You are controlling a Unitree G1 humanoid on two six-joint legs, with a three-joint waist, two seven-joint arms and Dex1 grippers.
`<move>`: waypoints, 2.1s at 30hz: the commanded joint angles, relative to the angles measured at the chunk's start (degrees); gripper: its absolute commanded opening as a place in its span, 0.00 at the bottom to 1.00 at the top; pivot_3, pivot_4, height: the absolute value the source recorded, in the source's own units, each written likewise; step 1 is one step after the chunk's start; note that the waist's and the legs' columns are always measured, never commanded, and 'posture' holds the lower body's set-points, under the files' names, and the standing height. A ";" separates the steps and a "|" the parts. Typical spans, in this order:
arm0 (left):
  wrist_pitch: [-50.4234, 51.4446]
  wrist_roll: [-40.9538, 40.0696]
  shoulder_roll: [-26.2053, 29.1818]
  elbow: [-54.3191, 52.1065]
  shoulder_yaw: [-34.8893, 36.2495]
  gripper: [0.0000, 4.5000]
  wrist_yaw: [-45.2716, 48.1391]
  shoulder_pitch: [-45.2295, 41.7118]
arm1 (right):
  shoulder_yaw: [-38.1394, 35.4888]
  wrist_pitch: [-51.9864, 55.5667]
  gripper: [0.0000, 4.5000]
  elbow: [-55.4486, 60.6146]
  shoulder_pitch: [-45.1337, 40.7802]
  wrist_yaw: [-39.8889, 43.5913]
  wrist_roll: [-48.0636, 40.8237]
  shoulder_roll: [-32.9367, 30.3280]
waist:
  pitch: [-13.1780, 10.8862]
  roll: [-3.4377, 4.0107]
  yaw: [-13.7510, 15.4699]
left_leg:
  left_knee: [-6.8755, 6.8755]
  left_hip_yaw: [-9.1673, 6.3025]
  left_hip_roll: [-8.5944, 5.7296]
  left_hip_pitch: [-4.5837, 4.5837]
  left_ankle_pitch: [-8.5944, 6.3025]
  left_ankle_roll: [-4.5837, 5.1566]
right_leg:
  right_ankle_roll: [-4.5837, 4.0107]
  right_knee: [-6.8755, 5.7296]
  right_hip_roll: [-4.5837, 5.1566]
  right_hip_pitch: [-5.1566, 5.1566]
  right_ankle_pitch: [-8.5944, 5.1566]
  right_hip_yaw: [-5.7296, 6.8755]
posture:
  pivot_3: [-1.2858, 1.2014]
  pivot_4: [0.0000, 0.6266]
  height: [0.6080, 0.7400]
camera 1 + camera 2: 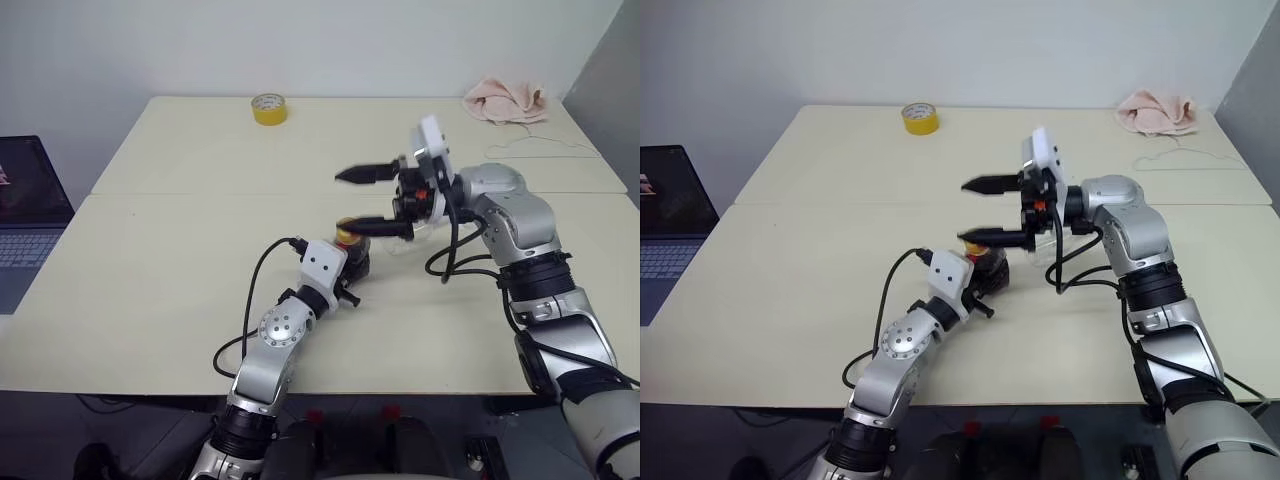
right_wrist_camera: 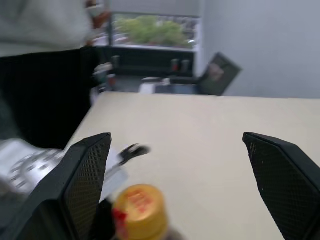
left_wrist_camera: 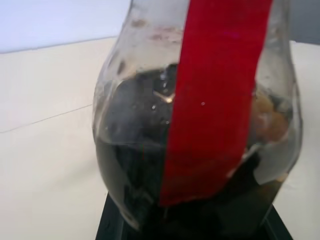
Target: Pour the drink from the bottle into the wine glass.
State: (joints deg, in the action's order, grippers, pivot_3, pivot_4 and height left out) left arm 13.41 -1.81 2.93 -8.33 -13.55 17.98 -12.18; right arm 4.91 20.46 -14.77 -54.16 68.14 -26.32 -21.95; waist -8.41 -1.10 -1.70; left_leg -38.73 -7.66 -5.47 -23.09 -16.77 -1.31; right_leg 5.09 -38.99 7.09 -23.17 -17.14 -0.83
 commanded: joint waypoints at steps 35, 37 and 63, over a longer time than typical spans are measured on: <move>0.24 -0.27 0.03 -3.53 -0.10 0.17 -0.82 0.74 | 6.20 25.42 1.00 32.88 14.64 -48.71 12.23 11.03 | 0.01 0.02 -0.11 | 0.05 0.00 -0.02 0.00 0.00 0.00 | 0.00 -0.03 -0.03 -0.02 0.00 -0.03 | 0.52 0.24 1.00; 0.24 -0.31 0.02 -3.50 -0.08 0.17 -0.80 0.73 | 5.58 24.73 1.00 32.03 14.65 -49.07 12.67 10.86 | 0.01 0.02 -0.11 | 0.05 0.00 -0.02 0.00 0.00 0.00 | 0.00 -0.03 -0.03 -0.02 0.00 -0.02 | 0.52 0.24 1.00; 0.21 -0.88 0.67 -3.18 0.36 0.16 -0.51 0.58 | -7.09 19.50 1.00 38.25 22.89 -37.10 -0.84 -2.61 | 0.00 0.01 -0.01 | 0.09 0.03 -0.01 0.00 0.00 0.00 | 0.00 -0.01 -0.04 0.00 0.00 -0.04 | 0.52 0.24 1.00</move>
State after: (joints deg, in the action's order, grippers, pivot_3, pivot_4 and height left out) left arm 15.03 -1.97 3.27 -8.48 -14.72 17.60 -11.80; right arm 3.48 42.13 21.77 -30.87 31.22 -26.36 -22.94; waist -8.41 -1.09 -1.72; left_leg -38.64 -7.62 -5.49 -23.10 -16.78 -1.31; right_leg 5.09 -38.99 7.05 -23.16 -17.14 -0.87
